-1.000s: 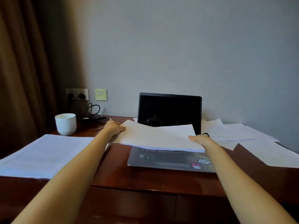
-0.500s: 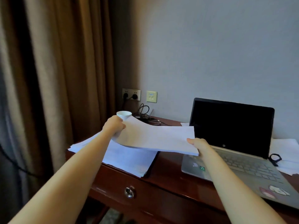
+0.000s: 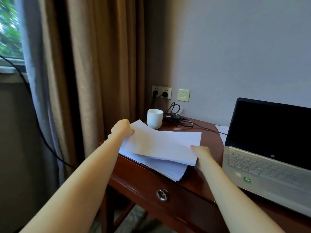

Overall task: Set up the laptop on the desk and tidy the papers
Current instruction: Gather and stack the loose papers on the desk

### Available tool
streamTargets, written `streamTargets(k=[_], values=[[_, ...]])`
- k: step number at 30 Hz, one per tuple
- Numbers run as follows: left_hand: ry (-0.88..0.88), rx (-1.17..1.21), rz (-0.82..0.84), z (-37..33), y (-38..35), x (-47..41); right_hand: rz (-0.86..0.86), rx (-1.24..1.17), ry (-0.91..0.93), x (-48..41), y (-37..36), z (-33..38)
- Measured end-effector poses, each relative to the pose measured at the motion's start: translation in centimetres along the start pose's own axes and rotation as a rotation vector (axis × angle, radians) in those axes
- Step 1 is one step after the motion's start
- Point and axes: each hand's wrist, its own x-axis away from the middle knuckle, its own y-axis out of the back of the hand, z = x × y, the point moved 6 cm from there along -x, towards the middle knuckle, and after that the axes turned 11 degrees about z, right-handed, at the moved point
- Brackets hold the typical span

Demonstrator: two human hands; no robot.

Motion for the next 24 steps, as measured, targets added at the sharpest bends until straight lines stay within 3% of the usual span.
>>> streamTargets(k=[10, 18, 24], values=[[0.026, -0.034, 0.003, 1.6, -2.2, -1.0, -0.054, -0.058, 0.062, -1.6, -1.5, -2.1], [0.078, -0.223, 0.034, 1.5, -3.5, -0.9, -0.135, 0.271, 0.2, -1.0, -1.8, -1.5], [0.1, -0.218, 0.062, 2.1, -4.1, -0.7, -0.212, 0.409, 0.225, 0.5, -2.2, -1.2]])
